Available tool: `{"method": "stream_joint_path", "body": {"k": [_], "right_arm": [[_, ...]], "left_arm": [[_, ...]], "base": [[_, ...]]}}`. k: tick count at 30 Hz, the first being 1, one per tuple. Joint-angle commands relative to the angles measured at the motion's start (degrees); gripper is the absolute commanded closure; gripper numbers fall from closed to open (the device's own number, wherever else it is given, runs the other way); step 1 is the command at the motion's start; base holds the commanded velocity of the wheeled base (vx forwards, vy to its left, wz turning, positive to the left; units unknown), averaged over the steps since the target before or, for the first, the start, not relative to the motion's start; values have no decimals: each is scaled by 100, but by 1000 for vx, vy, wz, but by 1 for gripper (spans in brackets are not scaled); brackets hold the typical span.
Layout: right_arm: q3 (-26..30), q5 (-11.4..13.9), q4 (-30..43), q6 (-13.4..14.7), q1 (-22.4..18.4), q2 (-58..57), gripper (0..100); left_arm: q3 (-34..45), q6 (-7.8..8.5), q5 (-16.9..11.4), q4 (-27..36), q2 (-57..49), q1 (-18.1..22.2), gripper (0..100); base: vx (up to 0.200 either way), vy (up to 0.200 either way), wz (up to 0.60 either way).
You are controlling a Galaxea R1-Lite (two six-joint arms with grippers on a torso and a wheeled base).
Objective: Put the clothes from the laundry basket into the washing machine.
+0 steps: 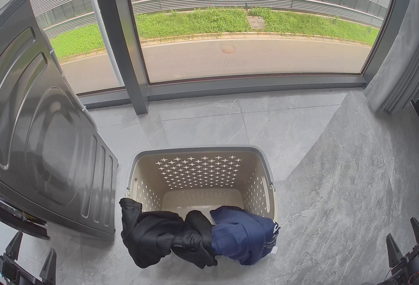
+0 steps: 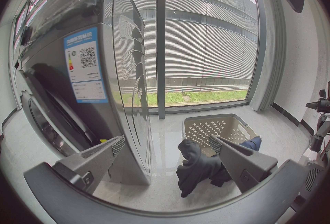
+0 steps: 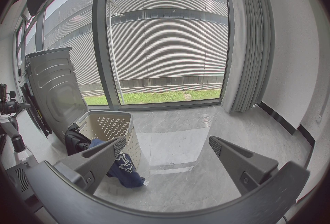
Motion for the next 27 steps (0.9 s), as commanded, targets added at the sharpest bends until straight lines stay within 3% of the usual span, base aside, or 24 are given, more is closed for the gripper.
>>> {"method": "stream_joint_path", "body": {"k": [1,10,16,22,27], "right_arm": [[101,4,-2,0,0,-70,0],[101,4,-2,0,0,-70,0],[101,4,-2,0,0,-70,0],[101,4,-2,0,0,-70,0],[101,4,-2,0,0,-70,0]], "left_arm": [[92,-2,2,0,-77,-1,0],[92,-11,-7,0,-77,-1,0],[92,-11,-7,0,-77,-1,0],[92,-20,2,0,-77,-1,0],[92,-20,2,0,-77,-1,0]], "base": [[200,0,0],[0,0,0],[200,0,0],[0,0,0],[200,0,0]]}}
